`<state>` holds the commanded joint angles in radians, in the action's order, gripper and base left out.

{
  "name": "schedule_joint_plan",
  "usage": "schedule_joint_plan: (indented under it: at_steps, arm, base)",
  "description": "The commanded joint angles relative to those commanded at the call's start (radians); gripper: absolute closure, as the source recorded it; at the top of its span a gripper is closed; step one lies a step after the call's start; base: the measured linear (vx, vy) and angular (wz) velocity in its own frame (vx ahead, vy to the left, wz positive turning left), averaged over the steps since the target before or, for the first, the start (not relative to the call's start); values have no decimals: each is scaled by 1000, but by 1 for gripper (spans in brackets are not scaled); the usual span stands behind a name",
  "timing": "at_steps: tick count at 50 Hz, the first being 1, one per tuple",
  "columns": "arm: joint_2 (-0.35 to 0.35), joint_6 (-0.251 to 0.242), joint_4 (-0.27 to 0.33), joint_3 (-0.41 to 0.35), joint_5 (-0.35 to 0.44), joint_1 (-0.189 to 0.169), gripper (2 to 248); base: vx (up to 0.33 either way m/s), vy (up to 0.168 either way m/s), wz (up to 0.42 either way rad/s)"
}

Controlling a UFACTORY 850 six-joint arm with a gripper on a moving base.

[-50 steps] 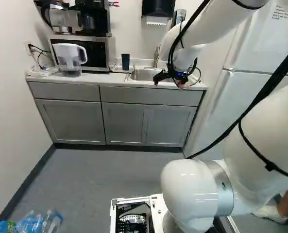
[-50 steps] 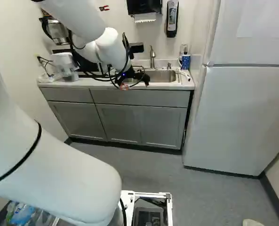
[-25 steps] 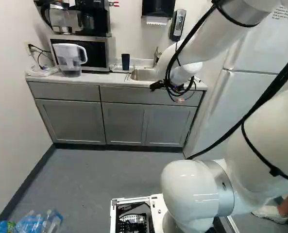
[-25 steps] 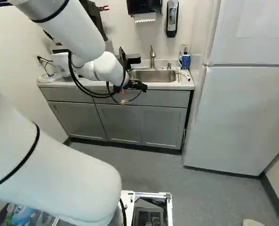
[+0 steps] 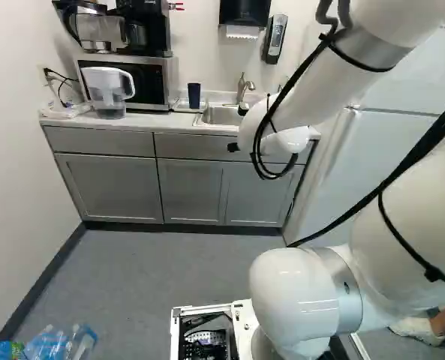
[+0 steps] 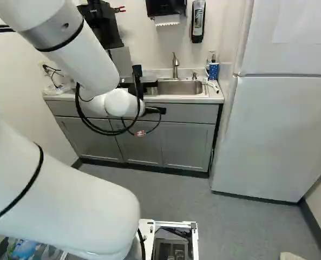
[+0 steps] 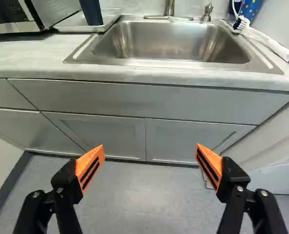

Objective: Rinse the cup and place it in the tray

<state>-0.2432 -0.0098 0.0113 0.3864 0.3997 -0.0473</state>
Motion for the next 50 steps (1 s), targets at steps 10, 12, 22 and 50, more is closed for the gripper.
schedule_joint_plan:
  at_steps: [10,12,22,50]
  arm:
    - [-8,2,-2,-63,99,10,3]
    - [-9,2,-3,-74,117,12,3]
    - [-15,4,-5,-127,201,20,3]
    - [-29,8,-9,-238,376,38,3]
  base:
    - [0,0,0]
    - [0,0,0]
    - [0,0,0]
    - [0,0,0]
